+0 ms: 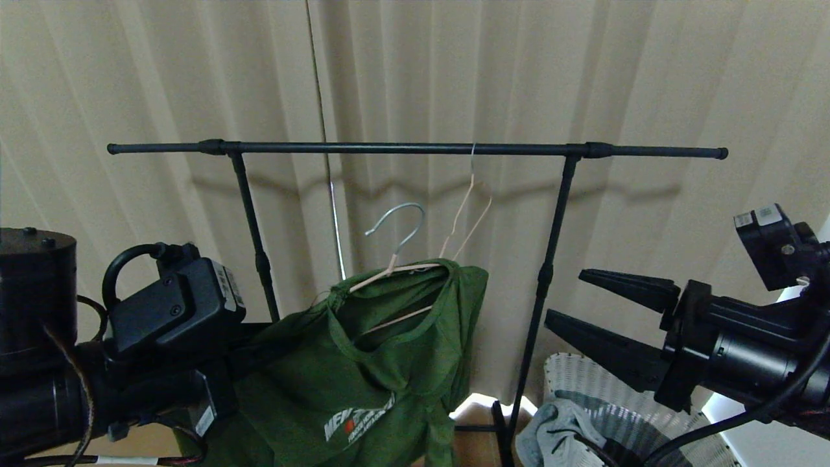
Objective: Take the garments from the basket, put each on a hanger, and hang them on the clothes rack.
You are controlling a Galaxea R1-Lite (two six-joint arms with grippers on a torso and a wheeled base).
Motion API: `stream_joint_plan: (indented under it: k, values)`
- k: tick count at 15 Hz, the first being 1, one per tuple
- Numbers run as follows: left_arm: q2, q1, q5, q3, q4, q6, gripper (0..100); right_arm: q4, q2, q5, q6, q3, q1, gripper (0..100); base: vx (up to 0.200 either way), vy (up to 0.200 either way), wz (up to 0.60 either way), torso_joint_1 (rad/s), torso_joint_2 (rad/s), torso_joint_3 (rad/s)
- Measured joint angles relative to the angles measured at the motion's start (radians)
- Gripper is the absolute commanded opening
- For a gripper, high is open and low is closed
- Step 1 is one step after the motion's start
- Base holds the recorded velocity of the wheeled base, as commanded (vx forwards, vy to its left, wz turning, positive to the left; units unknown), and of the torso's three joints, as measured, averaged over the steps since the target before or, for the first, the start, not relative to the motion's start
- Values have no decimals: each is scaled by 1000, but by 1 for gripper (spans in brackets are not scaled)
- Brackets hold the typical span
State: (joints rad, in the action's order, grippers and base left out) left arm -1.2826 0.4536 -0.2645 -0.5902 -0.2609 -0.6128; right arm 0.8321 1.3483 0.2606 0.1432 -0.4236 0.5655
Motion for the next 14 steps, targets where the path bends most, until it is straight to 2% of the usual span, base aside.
stream_joint_plan:
  k: [1,4,5,7,9,11,14]
  values:
    - [0,0,-16,2,0,0,0,0,0,0,-26,4,0,100,0,0,0,0,0,0]
    - [-1,0,-95,6,-1,-3,0,-10,16,2,-217,20,-1,100,0,0,0,0,0,0]
    - [-3,0,-118,4,-1,-4,0,-28,21,3,-252,21,-2,100,0,0,0,0,0,0]
    - [-14,-1,-199,-4,-2,-4,0,-107,27,4,-381,12,-3,100,0,0,0,0,0,0]
    - [-29,-1,-244,-6,-1,-5,0,-122,31,40,-466,0,-1,100,0,0,0,0,0,0]
    - [-39,5,-297,-7,-2,-4,0,-124,33,72,-497,-17,1,100,0,0,0,0,0,0]
    - [-48,24,-307,1,-1,-5,0,-150,45,81,-511,-61,29,100,0,0,0,0,0,0]
